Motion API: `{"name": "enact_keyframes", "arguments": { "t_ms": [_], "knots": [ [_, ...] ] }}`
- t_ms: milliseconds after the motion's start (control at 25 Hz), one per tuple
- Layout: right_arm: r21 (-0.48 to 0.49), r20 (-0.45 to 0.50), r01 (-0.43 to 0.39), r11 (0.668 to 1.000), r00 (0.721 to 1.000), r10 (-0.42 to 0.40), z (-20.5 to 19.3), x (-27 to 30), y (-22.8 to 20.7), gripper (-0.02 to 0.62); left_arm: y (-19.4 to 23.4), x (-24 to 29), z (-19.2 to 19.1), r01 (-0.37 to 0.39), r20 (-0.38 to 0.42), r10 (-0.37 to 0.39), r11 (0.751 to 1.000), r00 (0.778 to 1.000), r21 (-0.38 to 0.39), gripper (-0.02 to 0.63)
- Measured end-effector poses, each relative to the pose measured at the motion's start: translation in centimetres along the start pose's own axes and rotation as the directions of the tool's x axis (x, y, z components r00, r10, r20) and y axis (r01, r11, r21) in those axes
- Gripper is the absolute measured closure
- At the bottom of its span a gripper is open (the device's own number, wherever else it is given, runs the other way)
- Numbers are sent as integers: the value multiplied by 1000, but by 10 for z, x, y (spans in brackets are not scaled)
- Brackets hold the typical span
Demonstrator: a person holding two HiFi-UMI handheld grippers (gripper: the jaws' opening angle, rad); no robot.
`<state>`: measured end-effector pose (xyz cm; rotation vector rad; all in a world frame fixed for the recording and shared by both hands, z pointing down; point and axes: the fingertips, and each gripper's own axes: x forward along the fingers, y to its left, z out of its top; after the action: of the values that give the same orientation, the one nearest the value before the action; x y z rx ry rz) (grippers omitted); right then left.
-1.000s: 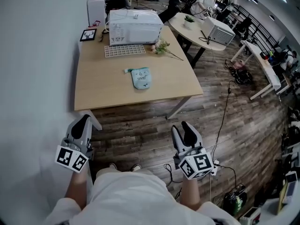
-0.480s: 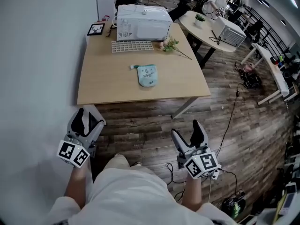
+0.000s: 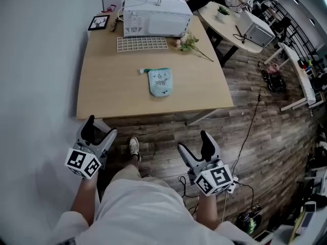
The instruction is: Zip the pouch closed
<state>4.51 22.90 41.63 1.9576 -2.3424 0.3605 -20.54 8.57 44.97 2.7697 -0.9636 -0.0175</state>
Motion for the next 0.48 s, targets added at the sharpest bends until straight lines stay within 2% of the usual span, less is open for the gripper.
{"name": "enact_keyframes", "arguments": {
  "t_ms": [280, 480],
  "knots": [
    [-63, -44, -35, 997, 998, 33, 52, 124, -40, 206, 65, 118, 4, 56, -24, -56, 998, 998, -1, 181],
    [-116, -126, -36, 993, 992, 21, 77, 197, -53, 206, 102, 189, -15, 128, -81, -131, 991, 988, -50, 181]
  ]
}}
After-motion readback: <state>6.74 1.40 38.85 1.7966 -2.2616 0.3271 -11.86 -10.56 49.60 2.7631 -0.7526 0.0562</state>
